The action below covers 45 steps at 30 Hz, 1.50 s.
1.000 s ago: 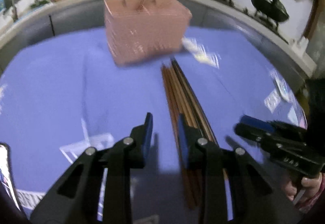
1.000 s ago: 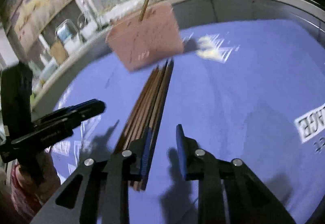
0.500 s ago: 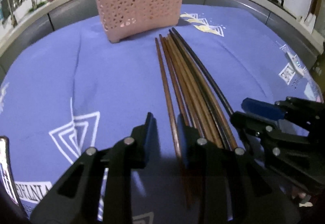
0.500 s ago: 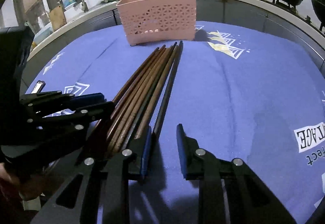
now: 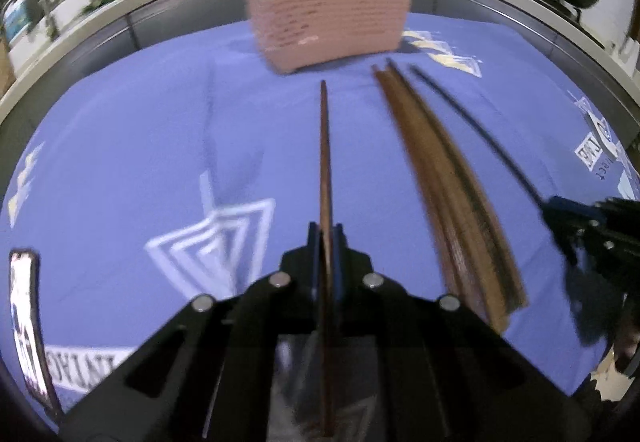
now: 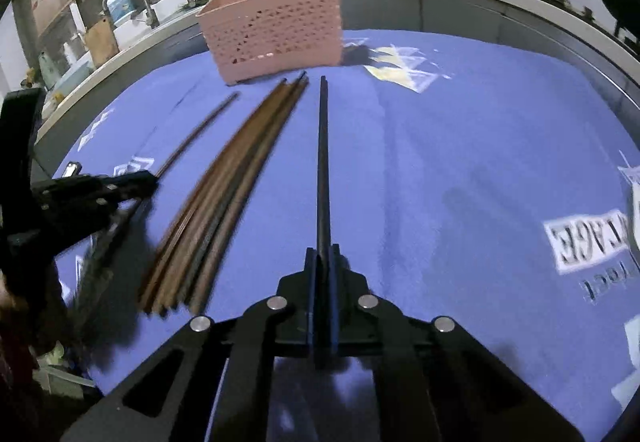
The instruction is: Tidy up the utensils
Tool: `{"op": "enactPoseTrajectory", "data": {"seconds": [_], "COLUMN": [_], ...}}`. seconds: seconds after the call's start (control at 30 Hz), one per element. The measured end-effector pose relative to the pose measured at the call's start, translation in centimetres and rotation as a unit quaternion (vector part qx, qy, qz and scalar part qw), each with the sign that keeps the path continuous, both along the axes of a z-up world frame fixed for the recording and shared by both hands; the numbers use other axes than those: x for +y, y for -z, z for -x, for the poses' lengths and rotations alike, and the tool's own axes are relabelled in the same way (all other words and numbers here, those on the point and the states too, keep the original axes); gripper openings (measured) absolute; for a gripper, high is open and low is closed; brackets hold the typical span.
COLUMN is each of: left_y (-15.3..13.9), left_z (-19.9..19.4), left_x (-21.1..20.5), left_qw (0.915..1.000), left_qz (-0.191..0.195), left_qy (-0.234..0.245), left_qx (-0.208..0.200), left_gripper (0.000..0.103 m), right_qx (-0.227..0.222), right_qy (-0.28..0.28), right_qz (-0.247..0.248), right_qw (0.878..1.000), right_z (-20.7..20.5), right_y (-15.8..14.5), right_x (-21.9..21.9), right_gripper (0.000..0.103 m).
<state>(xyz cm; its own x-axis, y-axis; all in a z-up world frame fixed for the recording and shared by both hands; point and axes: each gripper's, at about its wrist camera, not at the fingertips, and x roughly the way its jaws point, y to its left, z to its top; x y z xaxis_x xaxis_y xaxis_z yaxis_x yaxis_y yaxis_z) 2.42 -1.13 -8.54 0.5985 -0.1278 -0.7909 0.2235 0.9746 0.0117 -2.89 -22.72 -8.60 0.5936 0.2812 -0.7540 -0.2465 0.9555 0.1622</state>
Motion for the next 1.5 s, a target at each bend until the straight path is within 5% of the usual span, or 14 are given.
{"op": "enactPoseTrajectory", "data": {"seconds": [0.23, 0.37, 0.6, 0.83, 1.1, 1.17, 1.23, 1.5], "left_y": [0.1, -0.2, -0.2, -0.4, -0.3, -0.4, -0.4, -0.2], "left_z": [2.6, 2.1, 0.0, -1.6, -2.8, -2.9, -2.7, -2.0], "left_x": [1.9, 1.4, 0.7, 0.9, 0.0, -0.4, -0.9, -0.9], "left_qw": [0.9998, 0.9998, 0.9991, 0.9995, 0.9994, 0.9994, 0.9986, 0.998], "left_qz": [0.003, 0.0, -0.034, -0.026, -0.033, -0.031, -0.045, -0.056], "left_qy": [-0.019, -0.007, 0.011, 0.002, 0.006, 0.018, 0.026, 0.025], "left_qx": [0.006, 0.017, 0.023, 0.019, 0.002, -0.001, -0.007, -0.016], "left_gripper": [0.009, 0.034, 0.036, 0.037, 0.035, 0.016, 0.008, 0.007], "right_qx": [0.004, 0.004, -0.001, 0.003, 0.002, 0.002, 0.002, -0.01], "right_qy": [0.012, 0.024, 0.047, 0.048, 0.053, 0.054, 0.056, 0.056], "right_qz": [-0.005, -0.024, -0.009, 0.011, 0.007, 0.004, 0.003, 0.051], "right_qw": [1.0, 0.999, 0.999, 0.999, 0.999, 0.999, 0.998, 0.997], "right_z": [3.5, 3.9, 5.3, 5.6, 6.3, 6.4, 6.5, 6.9], "right_y": [0.3, 0.4, 0.6, 0.5, 0.6, 0.7, 0.7, 0.6], "right_x": [-1.7, -2.0, -1.7, -1.5, -2.1, -2.2, -2.3, -1.2], "right_gripper": [0.006, 0.006, 0.008, 0.008, 0.009, 0.009, 0.009, 0.009]}}
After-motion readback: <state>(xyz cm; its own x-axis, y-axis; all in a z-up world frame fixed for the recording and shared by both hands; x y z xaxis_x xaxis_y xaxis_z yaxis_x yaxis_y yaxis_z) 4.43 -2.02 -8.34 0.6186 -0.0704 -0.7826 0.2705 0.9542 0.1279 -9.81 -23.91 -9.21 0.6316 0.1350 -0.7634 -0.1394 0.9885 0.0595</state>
